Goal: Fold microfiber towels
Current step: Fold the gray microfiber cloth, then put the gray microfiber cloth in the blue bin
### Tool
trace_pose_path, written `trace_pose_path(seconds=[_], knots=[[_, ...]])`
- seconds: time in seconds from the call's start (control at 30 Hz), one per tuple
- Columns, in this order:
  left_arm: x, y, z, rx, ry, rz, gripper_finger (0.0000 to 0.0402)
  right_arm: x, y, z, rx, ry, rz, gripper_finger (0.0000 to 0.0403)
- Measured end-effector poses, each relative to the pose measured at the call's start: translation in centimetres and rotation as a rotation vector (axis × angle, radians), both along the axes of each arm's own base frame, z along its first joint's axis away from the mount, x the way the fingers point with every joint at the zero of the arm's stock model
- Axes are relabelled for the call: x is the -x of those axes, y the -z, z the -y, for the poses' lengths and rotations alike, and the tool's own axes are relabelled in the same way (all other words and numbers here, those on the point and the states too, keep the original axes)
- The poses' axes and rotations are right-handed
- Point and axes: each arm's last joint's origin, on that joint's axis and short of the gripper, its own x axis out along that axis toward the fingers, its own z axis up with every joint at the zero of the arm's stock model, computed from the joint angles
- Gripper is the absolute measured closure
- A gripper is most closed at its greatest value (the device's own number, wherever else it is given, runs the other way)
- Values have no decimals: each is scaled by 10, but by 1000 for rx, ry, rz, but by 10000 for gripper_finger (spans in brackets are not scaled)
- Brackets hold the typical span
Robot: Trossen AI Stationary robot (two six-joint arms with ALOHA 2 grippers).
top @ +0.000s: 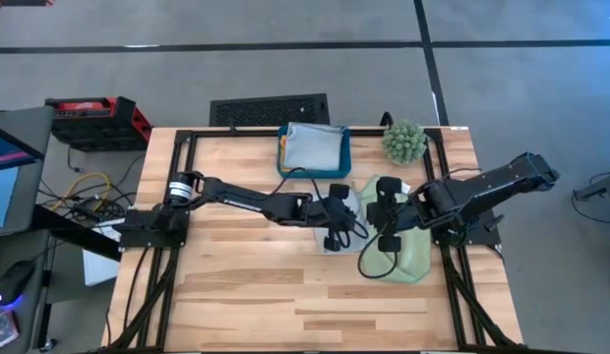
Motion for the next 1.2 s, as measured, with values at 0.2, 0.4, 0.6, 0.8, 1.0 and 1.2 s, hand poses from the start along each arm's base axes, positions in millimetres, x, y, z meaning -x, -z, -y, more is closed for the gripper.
trace_pose_path(seconds=[0.2, 0.4, 0.6, 0.8, 1.0, 1.2], knots=[[1, 1, 1, 64, -18, -1, 389, 1, 1, 0, 1, 5, -10, 249], [1, 1, 1, 84, -20, -6, 353, 1, 1, 0, 1, 5, -11, 249], [1, 1, 3, 167, 15, -4, 303, 1, 1, 0, 1, 4, -11, 249], [1, 2, 3, 156, -18, -8, 269, 1, 1, 0, 0, 4, -11, 249], [11, 6, 1, 103, -31, -133, 264, 2, 1, -2, -3, -8, -14, 249], [28, 11, -8, 145, -136, -299, 264, 3, 2, -9, -5, -38, -10, 249]])
